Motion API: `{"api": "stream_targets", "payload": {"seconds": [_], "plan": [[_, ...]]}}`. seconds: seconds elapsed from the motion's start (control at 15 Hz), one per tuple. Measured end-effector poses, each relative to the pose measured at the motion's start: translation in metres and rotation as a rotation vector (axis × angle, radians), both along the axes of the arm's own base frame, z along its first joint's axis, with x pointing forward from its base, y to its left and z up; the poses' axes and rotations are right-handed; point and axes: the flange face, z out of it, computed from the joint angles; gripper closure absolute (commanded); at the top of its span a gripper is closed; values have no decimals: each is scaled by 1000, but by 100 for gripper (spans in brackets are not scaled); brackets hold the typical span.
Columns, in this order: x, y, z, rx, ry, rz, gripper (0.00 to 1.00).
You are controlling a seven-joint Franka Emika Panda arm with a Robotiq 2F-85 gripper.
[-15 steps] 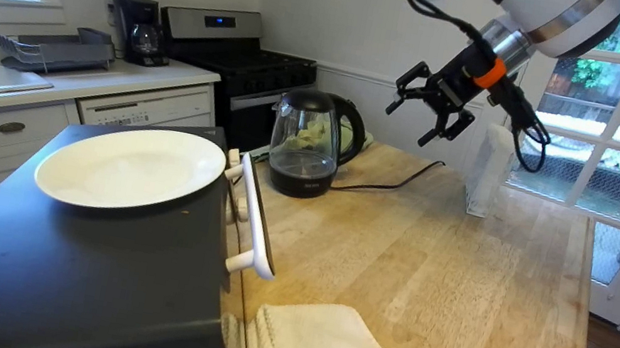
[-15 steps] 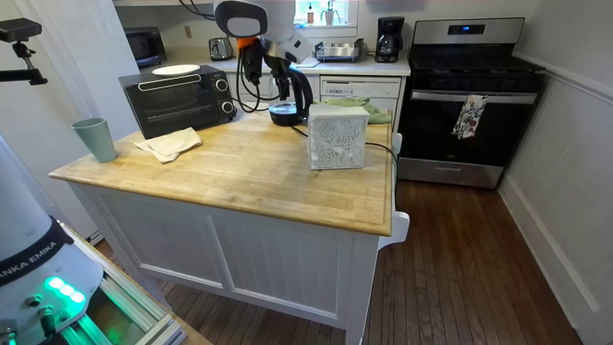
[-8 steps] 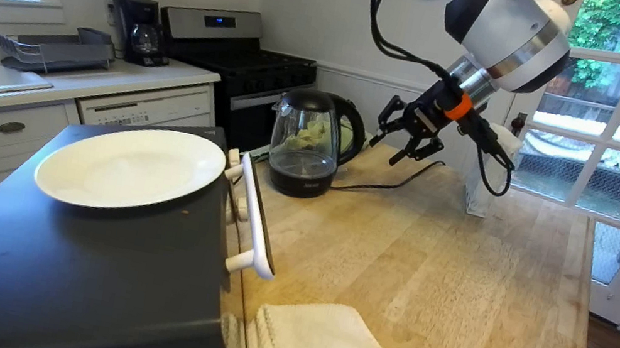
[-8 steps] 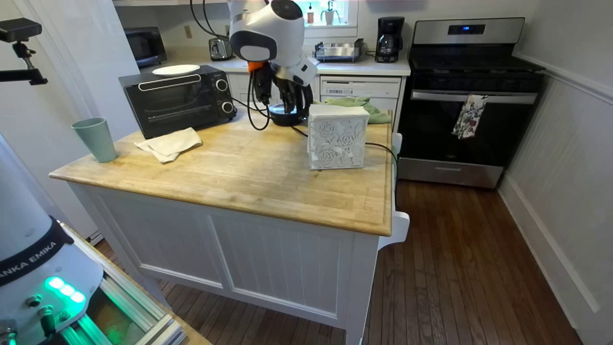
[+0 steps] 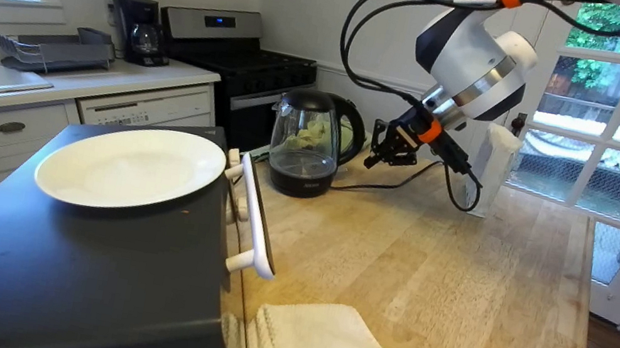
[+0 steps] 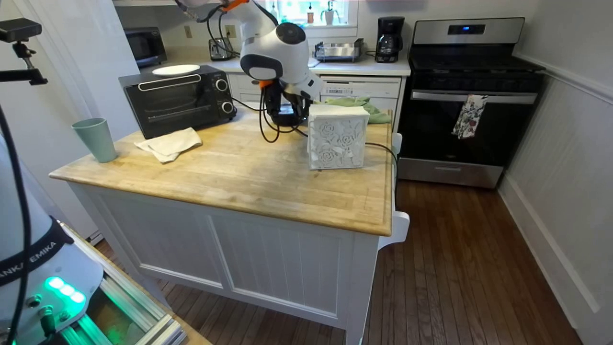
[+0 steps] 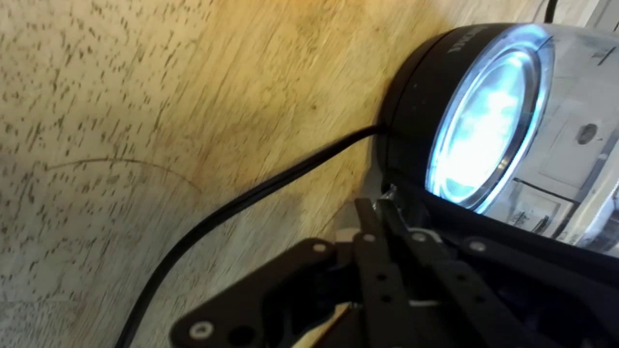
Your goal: Rotate the electric kettle a little in the anticlockwise direction
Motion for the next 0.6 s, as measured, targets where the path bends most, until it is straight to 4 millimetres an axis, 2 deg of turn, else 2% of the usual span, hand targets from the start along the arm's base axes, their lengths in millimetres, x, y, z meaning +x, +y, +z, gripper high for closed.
{"api": "stream_targets", "payload": {"seconds": [0.33, 0.6], "plan": [[17, 4, -26, -29, -13, -23, 99], [24, 5, -28, -27, -24, -21, 99]]}}
